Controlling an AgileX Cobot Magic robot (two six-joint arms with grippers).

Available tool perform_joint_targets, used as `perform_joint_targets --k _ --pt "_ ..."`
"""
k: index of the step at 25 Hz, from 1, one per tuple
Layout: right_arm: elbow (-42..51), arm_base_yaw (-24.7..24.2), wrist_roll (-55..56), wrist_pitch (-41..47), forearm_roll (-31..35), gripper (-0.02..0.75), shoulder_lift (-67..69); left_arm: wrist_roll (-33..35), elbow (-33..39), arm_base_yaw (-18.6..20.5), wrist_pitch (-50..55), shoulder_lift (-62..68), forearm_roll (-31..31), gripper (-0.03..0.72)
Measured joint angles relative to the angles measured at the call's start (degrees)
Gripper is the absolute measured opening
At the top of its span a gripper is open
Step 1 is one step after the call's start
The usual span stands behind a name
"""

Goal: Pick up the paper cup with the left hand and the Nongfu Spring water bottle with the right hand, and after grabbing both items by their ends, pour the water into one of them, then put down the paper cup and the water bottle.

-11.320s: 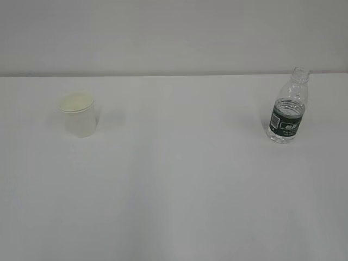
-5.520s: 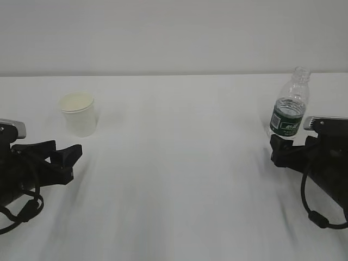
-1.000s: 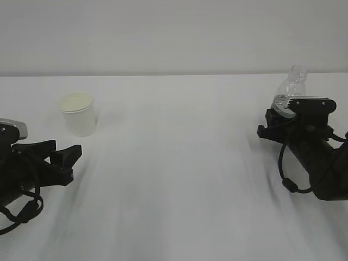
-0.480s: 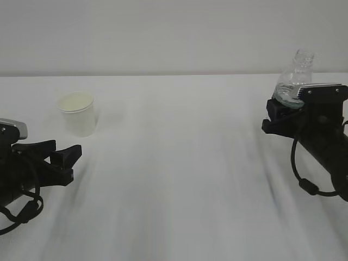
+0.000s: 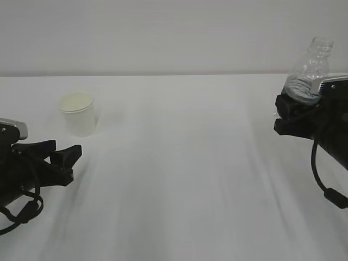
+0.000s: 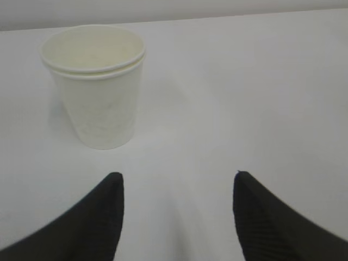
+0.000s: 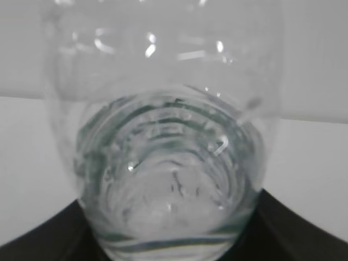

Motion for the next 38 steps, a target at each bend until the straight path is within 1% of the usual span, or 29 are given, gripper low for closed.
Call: perform_joint_targets --k 3,8,11,15,17,20,22,23,27,29,31,35,38 --pt "1.9 0.0 0.0 1.6 -0.3 0.428 -2.7 0.0 0.0 0.0 0.0 0.0 -0.1 0.452" --pt "3.8 0.0 0.0 6.7 -0.6 0.428 -6.2 0.1 0.0 0.0 0.0 0.0 -0.1 0.452" --pt "5.1 0.0 0.3 7.9 -0.9 0.428 -7.4 0.1 0.0 0.0 0.0 0.0 -0.1 0.452" --pt "5.2 0.0 0.9 11.7 -1.7 0.428 -8.8 0.1 0.0 0.0 0.0 0.0 -0.1 0.452" --pt "5.2 0.0 0.9 12.6 -3.0 0.428 -9.3 0.1 0.0 0.0 0.0 0.0 -1.1 0.452" --pt "5.2 0.0 1.5 12.9 -4.1 0.428 -9.8 0.1 0.0 0.0 0.0 0.0 -5.2 0.453" --pt "5.2 0.0 1.9 12.9 -4.2 0.428 -10.0 0.1 -0.3 0.0 0.0 0.0 -7.5 0.473" --pt "5.2 0.0 1.9 12.9 -4.2 0.428 -10.0 0.1 -0.7 0.0 0.0 0.0 -8.3 0.495" --pt "5.2 0.0 1.9 12.9 -4.4 0.428 -10.0 0.1 -3.4 0.0 0.0 0.3 -8.9 0.585" --pt "5.2 0.0 1.9 12.9 -4.6 0.428 -10.1 0.1 -5.2 0.0 0.0 1.3 -8.9 0.61" --pt "5.2 0.0 1.9 12.8 -4.7 0.428 -10.2 0.1 -7.4 0.0 0.0 3.0 -8.4 0.621" --pt "5.2 0.0 1.9 12.7 -4.8 0.428 -10.2 0.1 -11.6 0.0 0.0 7.6 -5.6 0.627" --pt "5.2 0.0 1.9 12.6 -4.9 0.428 -10.2 0.1 -14.3 0.0 0.0 10.9 -5.3 0.629"
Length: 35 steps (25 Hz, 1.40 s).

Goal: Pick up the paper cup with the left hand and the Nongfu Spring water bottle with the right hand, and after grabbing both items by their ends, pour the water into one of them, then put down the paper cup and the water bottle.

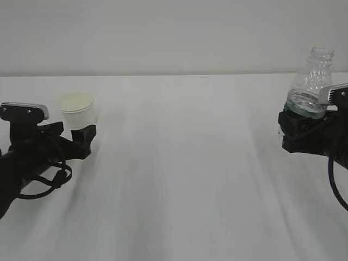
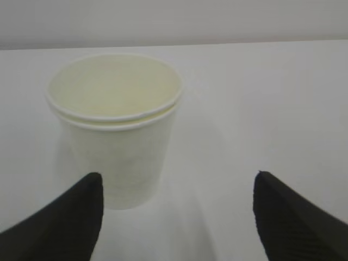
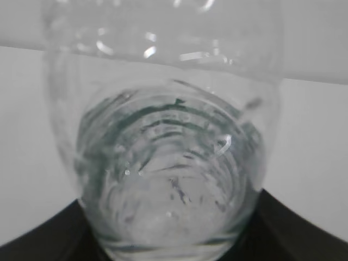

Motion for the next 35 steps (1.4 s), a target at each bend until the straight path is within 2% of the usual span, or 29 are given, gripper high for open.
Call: perform_joint_targets --k 23,35 --pt "0.0 0.0 0.0 -0.2 -0.6 0.428 0.0 0.0 -12.3 1.7 0.0 10.1 -3.7 0.629" --pt "0.0 0.0 0.0 -1.2 -1.0 0.428 0.0 0.0 -15.2 3.5 0.0 12.5 -5.1 0.62"
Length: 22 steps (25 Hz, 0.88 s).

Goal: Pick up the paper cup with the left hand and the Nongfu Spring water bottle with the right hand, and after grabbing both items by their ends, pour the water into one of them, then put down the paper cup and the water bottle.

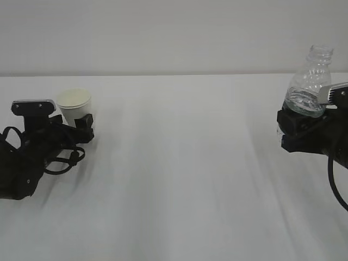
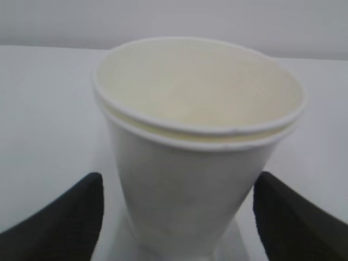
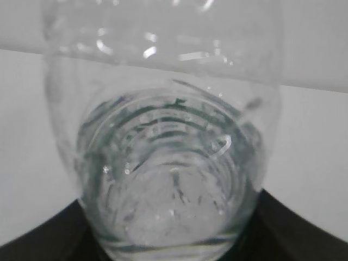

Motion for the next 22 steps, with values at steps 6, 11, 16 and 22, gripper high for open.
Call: perform_joint_targets --k 6,11,16,22 --pt "0.0 0.0 0.0 -0.7 0.0 0.428 0.0 0.0 -1.9 0.0 0.0 1.9 0.0 0.613" --pt "0.0 0.0 0.0 -0.7 -0.1 0.428 0.0 0.0 -4.2 0.0 0.0 3.2 0.5 0.613" --pt "0.0 0.0 0.0 -0.7 -0.1 0.427 0.0 0.0 -5.4 0.0 0.0 3.3 1.8 0.613" --pt "0.0 0.0 0.0 -0.8 -0.1 0.427 0.0 0.0 -5.6 0.0 0.0 3.3 2.5 0.682"
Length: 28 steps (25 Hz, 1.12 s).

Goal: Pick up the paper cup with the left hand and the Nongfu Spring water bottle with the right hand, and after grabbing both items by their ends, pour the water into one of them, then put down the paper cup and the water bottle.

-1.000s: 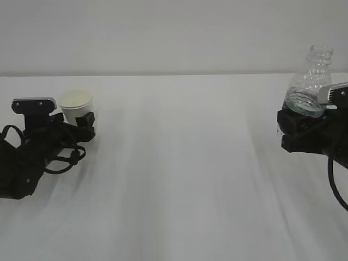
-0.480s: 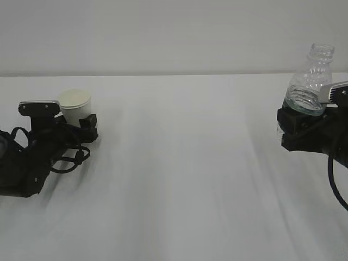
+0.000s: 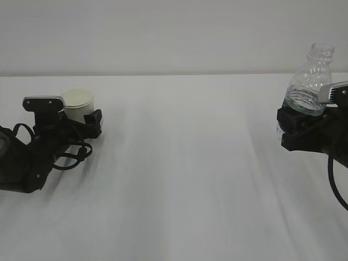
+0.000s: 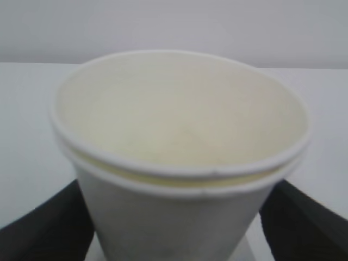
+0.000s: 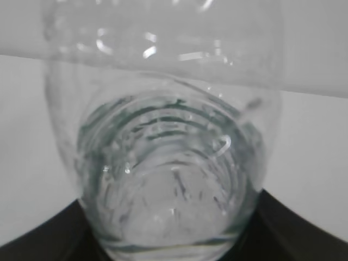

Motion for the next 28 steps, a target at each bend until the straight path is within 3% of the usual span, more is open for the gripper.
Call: perform_joint_targets --k 13,28 --pt "0.0 0.0 0.0 -0.1 -0.2 0.427 0.0 0.0 -1.6 2.4 0.0 0.0 0.0 0.689" --pt "0.0 0.0 0.3 -0.1 -0.3 0.426 0.0 0.0 -2.2 2.4 0.0 0.1 0.6 0.664"
